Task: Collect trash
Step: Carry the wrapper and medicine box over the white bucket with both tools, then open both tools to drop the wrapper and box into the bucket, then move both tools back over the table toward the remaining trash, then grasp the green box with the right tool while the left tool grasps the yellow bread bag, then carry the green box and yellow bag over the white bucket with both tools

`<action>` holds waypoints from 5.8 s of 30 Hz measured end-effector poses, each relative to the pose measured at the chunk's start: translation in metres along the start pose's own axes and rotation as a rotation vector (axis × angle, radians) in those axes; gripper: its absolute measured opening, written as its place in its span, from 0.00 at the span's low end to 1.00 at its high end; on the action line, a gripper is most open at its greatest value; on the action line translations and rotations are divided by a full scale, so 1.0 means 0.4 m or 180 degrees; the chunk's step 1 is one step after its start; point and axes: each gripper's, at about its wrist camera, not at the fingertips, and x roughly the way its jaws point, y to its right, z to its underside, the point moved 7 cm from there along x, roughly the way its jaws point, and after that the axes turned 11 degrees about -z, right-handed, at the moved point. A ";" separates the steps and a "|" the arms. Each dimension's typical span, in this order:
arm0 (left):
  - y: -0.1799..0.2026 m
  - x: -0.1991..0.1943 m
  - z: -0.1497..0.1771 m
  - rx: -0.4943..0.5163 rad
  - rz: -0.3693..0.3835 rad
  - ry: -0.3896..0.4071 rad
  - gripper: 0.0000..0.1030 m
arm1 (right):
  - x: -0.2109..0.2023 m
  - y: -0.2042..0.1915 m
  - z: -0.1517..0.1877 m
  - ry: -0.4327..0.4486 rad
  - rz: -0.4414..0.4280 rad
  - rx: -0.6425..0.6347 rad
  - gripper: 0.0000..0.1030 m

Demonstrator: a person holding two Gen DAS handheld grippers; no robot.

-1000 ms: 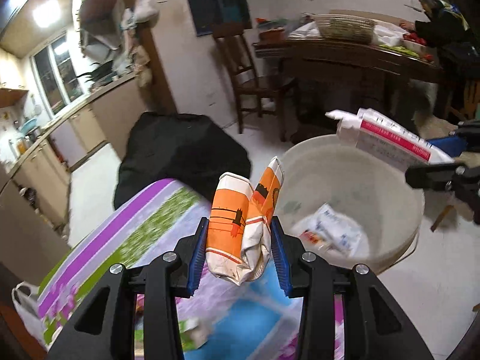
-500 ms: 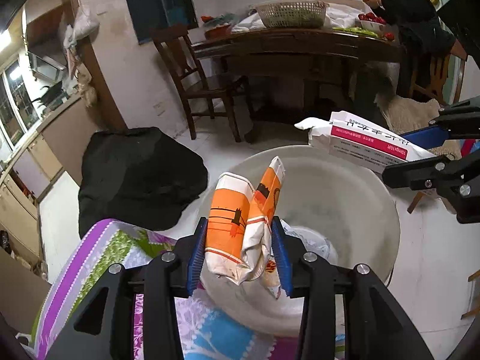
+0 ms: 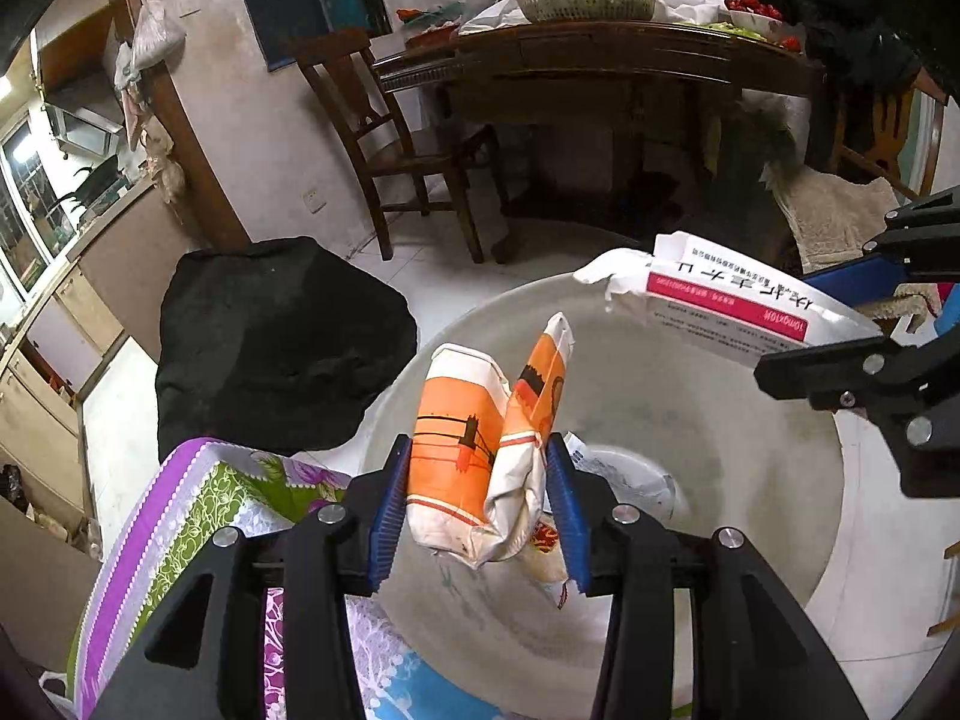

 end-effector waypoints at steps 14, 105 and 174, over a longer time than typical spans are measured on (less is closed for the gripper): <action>-0.023 0.021 0.032 -0.0009 -0.0022 -0.0029 0.45 | 0.028 0.004 -0.006 -0.0196 0.0032 -0.0032 0.41; -0.698 -0.583 1.266 -0.2603 -0.1005 -0.0845 0.90 | 0.365 -0.980 0.195 -0.0604 -0.1372 -0.2589 0.33; -0.609 -0.609 1.028 -0.2105 -0.1796 -0.0792 0.44 | 0.096 -0.823 0.354 0.0247 -0.1477 -0.0865 0.33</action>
